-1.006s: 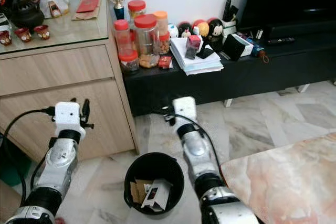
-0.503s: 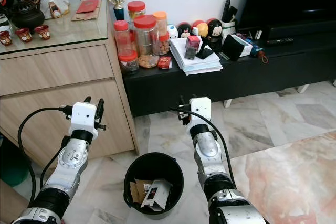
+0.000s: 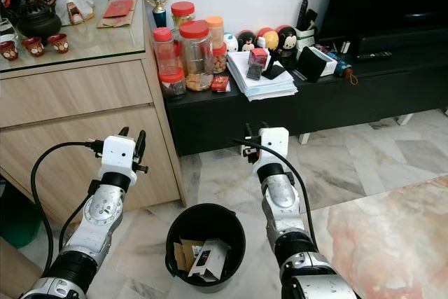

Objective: Picking trash to rubbish bin

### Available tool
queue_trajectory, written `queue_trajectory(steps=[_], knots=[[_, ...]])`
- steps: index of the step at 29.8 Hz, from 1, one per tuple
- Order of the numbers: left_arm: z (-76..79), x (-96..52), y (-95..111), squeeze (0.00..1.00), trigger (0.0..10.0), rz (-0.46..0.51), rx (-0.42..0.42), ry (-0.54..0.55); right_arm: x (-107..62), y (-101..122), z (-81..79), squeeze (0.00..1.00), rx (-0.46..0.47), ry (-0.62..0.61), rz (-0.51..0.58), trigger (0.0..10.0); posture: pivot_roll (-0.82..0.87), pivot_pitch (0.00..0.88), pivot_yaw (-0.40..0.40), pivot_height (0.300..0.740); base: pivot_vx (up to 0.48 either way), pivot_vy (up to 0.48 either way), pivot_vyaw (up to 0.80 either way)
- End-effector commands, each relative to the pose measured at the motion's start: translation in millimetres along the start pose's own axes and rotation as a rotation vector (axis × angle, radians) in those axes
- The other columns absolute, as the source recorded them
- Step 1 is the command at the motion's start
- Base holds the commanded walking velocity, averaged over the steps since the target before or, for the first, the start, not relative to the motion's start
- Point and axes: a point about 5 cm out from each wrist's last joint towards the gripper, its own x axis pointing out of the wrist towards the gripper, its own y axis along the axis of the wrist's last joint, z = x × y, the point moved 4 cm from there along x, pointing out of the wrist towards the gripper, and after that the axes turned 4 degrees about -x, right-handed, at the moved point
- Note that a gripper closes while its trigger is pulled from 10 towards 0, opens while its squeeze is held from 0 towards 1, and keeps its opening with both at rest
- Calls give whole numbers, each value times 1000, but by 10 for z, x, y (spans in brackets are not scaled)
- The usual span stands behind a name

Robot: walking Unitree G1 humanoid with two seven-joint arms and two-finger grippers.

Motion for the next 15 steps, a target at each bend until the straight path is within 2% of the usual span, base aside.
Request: queue_trajectory(steps=[1,12,15], knots=[[-1,46,93,0,10000,40,3,2,47,109,-29,0,7,11,41,10000,195,0,21,740,0,0,0],[-48,80,132,0,10000,53,10,14,23,104,-85,0,25,22,51,10000,208,0,23,740,0,0,0],[-28,73,146,0,10000,61,8,13,34,135,-35,0,20,16,59,10000,208,0,22,740,0,0,0]])
